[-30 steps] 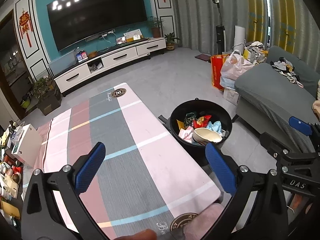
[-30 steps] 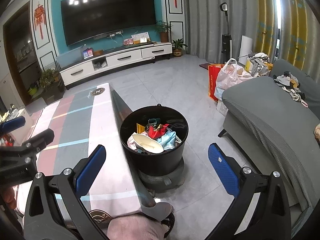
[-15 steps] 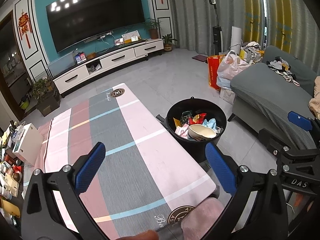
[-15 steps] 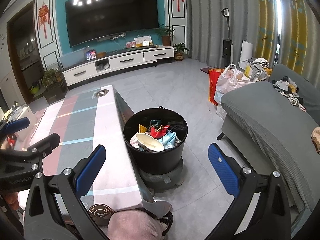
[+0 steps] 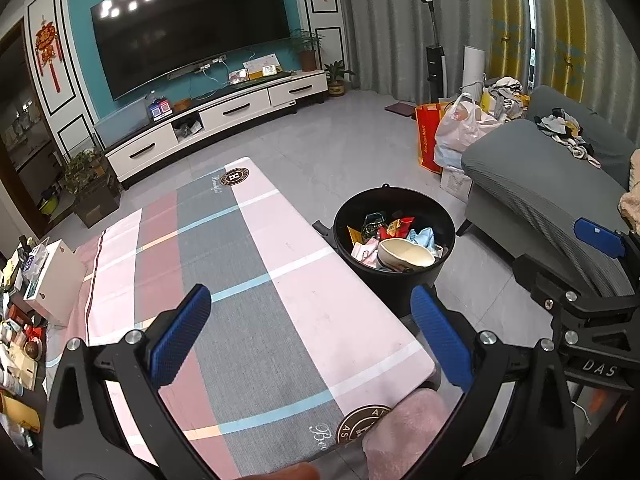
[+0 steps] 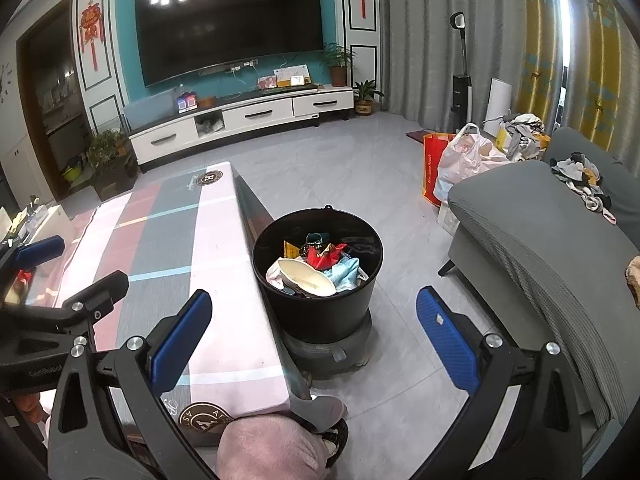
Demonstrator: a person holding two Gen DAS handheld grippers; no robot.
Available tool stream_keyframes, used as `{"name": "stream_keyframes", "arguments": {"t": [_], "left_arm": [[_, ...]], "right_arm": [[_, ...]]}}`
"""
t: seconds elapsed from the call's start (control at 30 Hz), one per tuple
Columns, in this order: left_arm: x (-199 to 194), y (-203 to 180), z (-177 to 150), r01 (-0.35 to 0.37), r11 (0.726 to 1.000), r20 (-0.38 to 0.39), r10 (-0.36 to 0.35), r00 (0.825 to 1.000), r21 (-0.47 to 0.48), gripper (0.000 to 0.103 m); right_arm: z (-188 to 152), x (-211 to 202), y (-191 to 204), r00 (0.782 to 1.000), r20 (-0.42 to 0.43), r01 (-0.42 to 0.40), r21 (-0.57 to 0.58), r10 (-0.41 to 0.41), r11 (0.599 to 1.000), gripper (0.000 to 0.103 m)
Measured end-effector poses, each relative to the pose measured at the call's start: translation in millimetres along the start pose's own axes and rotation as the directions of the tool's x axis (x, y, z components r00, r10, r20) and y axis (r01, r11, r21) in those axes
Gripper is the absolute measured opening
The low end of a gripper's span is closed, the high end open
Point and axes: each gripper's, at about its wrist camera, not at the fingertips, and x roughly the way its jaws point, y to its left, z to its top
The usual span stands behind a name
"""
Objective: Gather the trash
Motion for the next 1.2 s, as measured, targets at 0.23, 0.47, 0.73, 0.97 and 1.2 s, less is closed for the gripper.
{"name": "stream_keyframes", "arguments": {"t": [0.23, 0.47, 0.73, 0.97, 1.2], "left_arm": [[-1.0, 4.2, -1.1, -0.025, 1.000, 0.002, 0.025, 1.000, -0.007, 0.100], [-1.6, 6.4, -1.1, -0.038, 0.999, 0.005, 0.038, 0.999, -0.009, 0.100], [-1.1, 8.0, -1.5, -0.042, 0.999, 0.006, 0.042, 0.999, -0.009, 0.100], [0.7, 8.5, -3.0, -0.043, 0.999, 0.003, 0.043, 0.999, -0.009, 0.100], [1.2, 9.6, -4.2, -0.046, 0.999, 0.004, 0.046, 0.999, -0.015, 0.100]], "right_arm": [[-0.8, 0.7, 2.9, 1.000, -0.006, -0.013, -0.009, 0.013, 1.000, 0.100], [-1.1, 0.9, 3.7, 1.000, -0.008, -0.015, -0.010, 0.015, 1.000, 0.100], [-0.9, 0.8, 3.9, 1.000, -0.007, -0.015, -0.011, 0.015, 1.000, 0.100], [-1.2, 1.1, 4.1, 1.000, -0.008, -0.017, -0.012, 0.017, 1.000, 0.100], [-2.5, 1.8, 5.4, 1.000, -0.009, -0.020, -0.015, 0.020, 1.000, 0.100]]}}
